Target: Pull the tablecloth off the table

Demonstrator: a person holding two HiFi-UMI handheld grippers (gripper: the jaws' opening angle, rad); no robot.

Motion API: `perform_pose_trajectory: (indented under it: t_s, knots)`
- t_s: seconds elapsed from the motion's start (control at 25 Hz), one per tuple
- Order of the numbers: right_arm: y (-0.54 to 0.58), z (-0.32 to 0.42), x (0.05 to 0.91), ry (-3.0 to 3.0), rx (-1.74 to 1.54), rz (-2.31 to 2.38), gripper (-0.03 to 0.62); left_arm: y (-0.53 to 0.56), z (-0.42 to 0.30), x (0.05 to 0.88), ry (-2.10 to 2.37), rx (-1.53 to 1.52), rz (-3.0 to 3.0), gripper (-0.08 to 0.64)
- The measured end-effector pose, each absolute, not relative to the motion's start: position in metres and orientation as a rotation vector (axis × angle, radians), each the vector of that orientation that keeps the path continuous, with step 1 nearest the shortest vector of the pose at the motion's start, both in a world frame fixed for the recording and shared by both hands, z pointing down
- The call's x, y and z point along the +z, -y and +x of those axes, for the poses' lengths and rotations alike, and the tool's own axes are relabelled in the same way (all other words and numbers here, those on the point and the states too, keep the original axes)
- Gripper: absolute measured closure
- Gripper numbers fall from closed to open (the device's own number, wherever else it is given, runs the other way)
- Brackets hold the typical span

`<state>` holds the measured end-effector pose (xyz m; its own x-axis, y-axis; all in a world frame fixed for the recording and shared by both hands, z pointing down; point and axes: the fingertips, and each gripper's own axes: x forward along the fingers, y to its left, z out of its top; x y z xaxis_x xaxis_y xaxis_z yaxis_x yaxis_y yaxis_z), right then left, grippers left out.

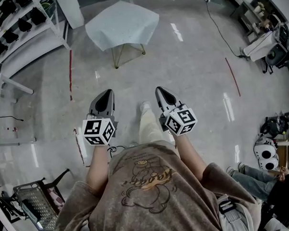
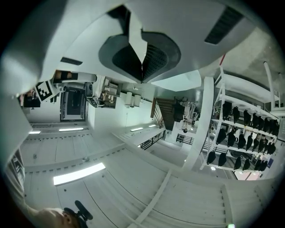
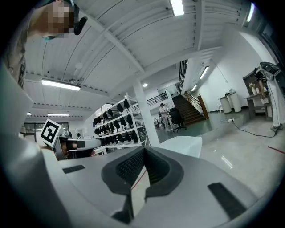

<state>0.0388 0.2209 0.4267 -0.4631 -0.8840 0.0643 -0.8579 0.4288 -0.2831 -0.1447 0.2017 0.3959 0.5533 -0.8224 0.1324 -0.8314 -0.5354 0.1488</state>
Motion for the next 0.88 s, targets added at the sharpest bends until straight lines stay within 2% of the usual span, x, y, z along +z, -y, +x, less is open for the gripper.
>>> perform_pose_trajectory:
  t_s: [0.88]
  knots:
    - [0.021,0.065,0.425,-2.743,-0.523,-1.376,0.586,0.028,-0.103,0.386,1.469,0.078,2.506,0.540]
